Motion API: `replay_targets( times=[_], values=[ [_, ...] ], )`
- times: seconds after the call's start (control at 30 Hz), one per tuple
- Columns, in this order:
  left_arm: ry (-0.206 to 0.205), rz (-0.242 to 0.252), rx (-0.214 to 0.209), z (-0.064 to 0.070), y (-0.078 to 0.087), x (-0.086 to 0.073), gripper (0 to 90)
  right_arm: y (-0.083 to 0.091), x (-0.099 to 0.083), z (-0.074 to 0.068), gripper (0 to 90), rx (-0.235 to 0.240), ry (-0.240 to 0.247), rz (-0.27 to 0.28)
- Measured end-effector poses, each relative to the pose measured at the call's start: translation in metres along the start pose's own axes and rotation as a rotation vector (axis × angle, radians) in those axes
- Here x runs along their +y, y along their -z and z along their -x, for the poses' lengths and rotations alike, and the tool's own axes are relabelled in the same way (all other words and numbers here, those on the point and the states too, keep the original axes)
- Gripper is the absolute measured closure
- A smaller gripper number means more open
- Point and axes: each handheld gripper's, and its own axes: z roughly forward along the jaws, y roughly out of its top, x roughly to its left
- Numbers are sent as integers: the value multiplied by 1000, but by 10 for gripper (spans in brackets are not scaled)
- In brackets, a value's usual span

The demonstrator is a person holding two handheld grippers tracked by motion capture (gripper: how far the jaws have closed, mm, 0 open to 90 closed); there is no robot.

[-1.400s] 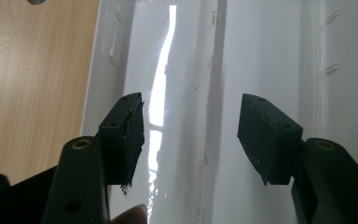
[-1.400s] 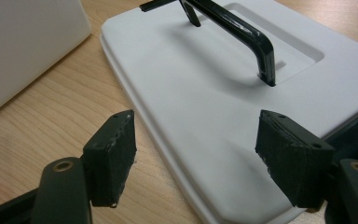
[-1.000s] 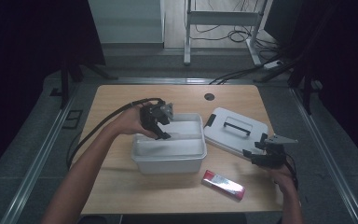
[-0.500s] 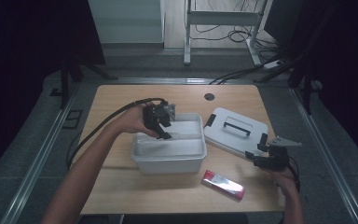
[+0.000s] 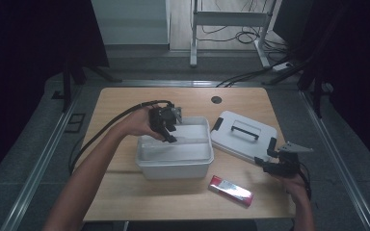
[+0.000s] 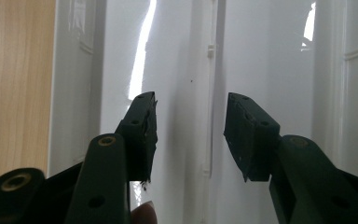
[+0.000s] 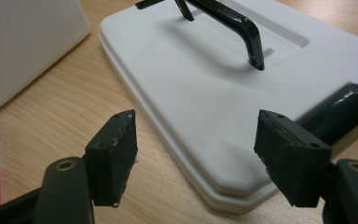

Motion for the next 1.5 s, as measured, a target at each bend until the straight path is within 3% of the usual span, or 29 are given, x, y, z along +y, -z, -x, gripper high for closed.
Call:
replay_targets(
  times=[0.43, 1.5],
  values=[
    [-19, -45, -17, 0, -6, 6, 621, 1, -1, 2, 295, -2, -5, 4],
    [-21, -84, -79, -1, -16, 8, 821, 2, -2, 4, 295, -9, -15, 3]
  ],
)
